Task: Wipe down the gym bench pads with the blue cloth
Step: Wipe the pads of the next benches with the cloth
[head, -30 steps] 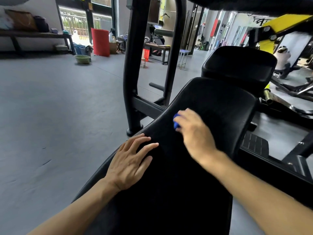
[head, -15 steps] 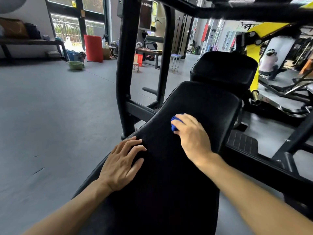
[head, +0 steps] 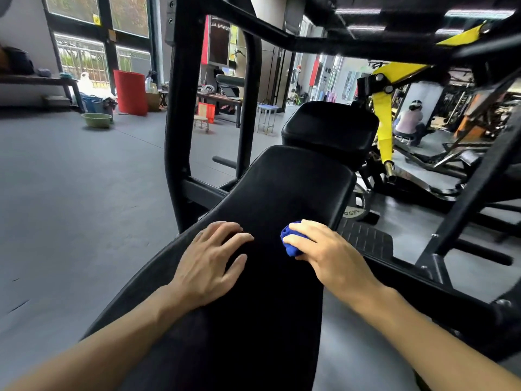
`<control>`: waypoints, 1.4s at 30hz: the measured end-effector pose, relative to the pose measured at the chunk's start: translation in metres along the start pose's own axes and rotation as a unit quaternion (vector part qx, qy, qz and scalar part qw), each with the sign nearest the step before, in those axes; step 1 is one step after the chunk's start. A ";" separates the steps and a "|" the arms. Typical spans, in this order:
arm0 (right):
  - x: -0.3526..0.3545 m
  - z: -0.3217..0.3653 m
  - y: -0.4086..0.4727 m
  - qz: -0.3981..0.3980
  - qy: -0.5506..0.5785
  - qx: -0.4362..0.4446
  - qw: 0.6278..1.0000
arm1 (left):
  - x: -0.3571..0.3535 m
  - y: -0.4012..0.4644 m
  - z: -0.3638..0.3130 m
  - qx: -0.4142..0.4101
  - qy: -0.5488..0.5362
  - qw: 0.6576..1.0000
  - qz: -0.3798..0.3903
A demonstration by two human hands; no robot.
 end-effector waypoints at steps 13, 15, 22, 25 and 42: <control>0.034 -0.070 0.006 -0.036 -0.025 -0.004 0.999 | -0.055 0.074 -0.009 0.060 0.000 0.998 -0.017; 0.029 -0.075 0.024 -0.046 -0.028 -0.008 0.999 | -0.053 0.074 -0.010 0.059 0.006 0.998 -0.015; 0.001 -0.104 0.101 -0.030 -0.018 0.021 0.999 | -0.054 0.076 -0.017 0.034 0.041 0.999 -0.010; 0.007 -0.149 0.138 -0.052 -0.020 -0.059 0.997 | -0.051 0.088 -0.019 0.026 0.055 0.998 -0.020; 0.001 -0.154 0.143 -0.043 -0.002 -0.102 0.994 | -0.060 0.106 -0.025 0.030 0.030 0.998 -0.045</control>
Point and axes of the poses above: each hand's wrist, its own y-axis towards the middle knuckle, its own x-axis out of the back of the hand, z = x × y, the point moved 6 cm from there along y, towards the middle knuckle, and after that the axes turned 7 degrees about -z, right-handed, at the moved point
